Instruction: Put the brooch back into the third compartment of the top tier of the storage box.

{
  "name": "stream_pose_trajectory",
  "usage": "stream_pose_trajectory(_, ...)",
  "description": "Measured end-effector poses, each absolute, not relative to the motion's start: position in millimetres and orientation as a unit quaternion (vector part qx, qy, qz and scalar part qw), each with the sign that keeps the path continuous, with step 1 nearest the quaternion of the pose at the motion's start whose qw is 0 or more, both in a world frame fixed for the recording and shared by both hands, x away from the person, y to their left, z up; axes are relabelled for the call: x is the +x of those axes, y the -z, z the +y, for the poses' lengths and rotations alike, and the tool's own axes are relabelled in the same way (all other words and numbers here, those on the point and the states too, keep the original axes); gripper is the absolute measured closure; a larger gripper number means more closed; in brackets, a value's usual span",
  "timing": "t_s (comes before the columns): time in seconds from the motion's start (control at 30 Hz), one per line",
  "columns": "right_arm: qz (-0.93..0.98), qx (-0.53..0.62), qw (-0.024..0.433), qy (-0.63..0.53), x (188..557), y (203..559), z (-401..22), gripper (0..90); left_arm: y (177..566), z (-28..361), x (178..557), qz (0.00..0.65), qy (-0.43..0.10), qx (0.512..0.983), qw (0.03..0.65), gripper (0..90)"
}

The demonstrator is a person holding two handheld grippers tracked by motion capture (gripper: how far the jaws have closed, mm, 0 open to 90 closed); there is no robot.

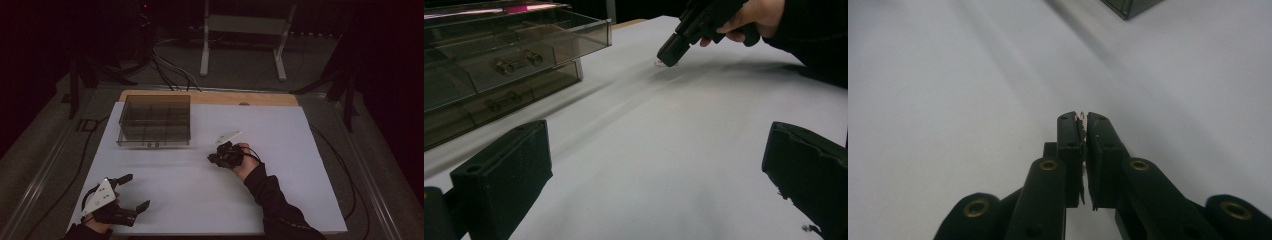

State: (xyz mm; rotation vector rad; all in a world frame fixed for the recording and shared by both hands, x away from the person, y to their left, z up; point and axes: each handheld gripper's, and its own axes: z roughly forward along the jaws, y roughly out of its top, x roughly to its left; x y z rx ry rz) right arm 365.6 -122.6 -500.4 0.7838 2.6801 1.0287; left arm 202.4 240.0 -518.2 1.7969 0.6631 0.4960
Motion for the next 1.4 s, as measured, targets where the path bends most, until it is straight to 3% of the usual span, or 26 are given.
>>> stream_pose_trajectory(1.4, 0.892, 0.211, 0.092, -0.388, 360, 429, -83, 85.1, 517, 240, 201, 0.277, -0.21, 0.758, 0.552, 0.6)
